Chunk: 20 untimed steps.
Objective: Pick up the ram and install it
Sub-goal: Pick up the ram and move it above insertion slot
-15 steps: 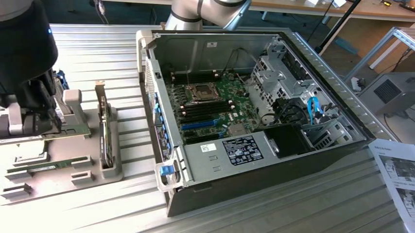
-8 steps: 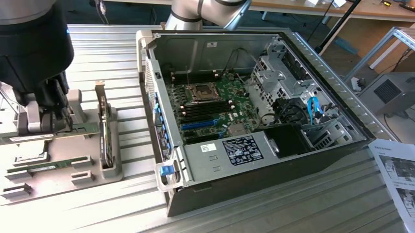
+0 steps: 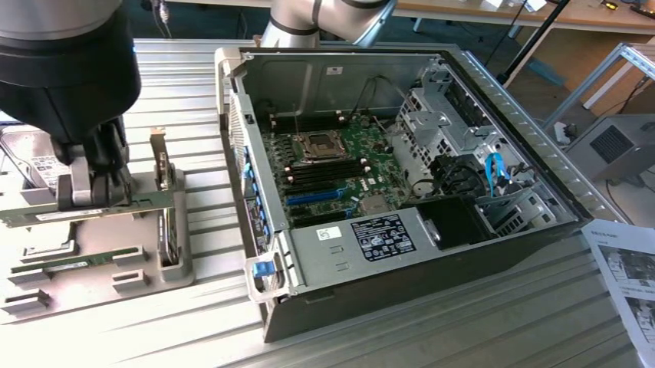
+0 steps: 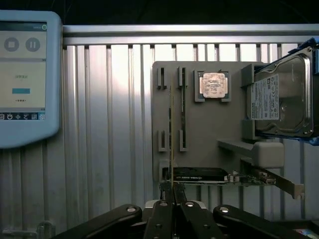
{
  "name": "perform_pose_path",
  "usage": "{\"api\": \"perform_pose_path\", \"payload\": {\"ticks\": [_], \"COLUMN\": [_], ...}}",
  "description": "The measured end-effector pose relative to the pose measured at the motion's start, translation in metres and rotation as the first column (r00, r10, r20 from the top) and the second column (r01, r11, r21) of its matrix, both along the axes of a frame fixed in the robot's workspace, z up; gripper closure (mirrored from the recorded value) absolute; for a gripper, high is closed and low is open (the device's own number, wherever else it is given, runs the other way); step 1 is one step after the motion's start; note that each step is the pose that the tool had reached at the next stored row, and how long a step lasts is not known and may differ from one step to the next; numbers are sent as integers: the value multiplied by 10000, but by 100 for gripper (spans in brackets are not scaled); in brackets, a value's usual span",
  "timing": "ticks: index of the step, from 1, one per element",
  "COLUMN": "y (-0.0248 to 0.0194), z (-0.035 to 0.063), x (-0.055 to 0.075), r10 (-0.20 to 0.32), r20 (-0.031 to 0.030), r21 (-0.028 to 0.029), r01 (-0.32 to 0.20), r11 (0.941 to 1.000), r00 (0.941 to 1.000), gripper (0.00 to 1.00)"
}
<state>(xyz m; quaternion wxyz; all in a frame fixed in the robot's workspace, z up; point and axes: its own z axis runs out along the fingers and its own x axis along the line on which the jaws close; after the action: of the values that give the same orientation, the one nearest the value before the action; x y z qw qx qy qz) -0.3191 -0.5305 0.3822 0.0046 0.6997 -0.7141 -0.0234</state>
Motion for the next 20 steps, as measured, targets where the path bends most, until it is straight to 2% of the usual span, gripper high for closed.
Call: {"api": "perform_pose_path", "payload": {"ticks": [20], "y": [0], "z": [0], "x": [373], "r10": [0], "r20": [0], "r21": [1], "r01": [0], "r11": [10000], "r00": [10000], "gripper": [88]}}
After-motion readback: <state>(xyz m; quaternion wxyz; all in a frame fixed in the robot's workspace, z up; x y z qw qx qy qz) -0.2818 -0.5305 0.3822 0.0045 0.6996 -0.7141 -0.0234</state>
